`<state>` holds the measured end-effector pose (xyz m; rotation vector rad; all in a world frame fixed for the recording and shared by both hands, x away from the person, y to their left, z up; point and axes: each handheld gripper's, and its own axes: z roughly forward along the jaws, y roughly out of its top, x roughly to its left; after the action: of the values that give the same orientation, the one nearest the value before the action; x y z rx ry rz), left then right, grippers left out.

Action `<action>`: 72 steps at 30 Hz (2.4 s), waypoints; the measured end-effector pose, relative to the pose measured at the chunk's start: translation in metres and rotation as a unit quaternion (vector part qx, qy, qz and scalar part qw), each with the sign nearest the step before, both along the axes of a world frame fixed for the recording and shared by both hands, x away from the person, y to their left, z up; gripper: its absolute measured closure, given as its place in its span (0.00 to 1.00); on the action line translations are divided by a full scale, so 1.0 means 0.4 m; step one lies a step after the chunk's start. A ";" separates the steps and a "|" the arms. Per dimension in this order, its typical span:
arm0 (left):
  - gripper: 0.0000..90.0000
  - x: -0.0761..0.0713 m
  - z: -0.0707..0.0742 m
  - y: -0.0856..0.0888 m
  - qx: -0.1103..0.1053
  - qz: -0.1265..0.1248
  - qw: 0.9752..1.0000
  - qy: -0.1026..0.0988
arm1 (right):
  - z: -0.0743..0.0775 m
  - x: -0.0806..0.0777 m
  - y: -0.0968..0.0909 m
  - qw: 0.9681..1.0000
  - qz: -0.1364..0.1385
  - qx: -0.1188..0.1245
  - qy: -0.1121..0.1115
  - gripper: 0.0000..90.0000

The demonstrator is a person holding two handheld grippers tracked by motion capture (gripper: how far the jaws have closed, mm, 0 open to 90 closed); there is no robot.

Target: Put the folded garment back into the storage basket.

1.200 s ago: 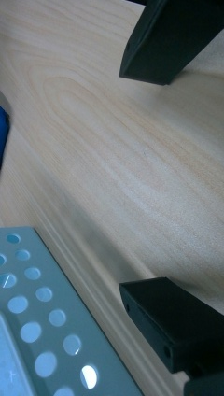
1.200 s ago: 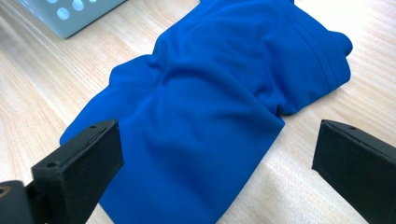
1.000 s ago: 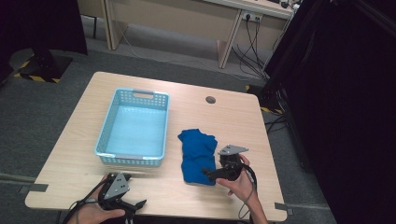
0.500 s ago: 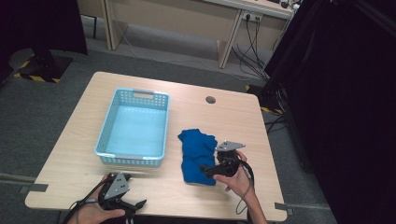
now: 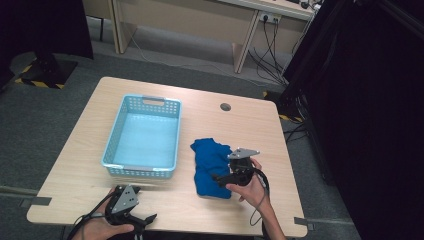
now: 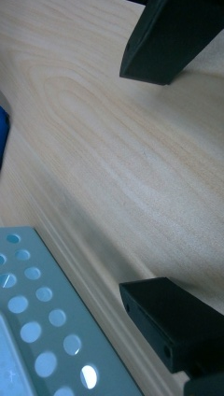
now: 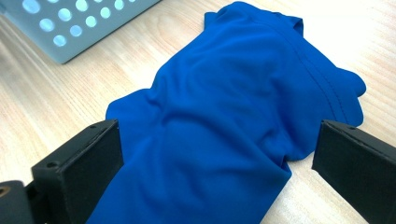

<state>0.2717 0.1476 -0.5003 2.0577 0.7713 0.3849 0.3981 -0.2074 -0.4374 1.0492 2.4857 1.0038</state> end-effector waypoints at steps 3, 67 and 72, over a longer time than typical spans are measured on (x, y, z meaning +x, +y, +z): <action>0.00 0.000 0.000 0.000 0.000 0.000 1.000 0.000 | -0.001 0.005 0.003 1.000 0.000 -0.001 0.000 0.02; 0.00 0.000 0.000 0.000 0.000 0.000 1.000 0.000 | -0.059 0.073 0.074 0.999 -0.014 -0.009 0.031 0.70; 0.00 0.000 0.000 0.000 -0.001 0.000 1.000 0.000 | -0.057 0.073 0.073 0.999 -0.021 0.000 0.037 0.74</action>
<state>0.2717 0.1476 -0.5003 2.0561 0.7721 0.3833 0.4273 -0.1783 -0.4603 1.1530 2.5100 0.9702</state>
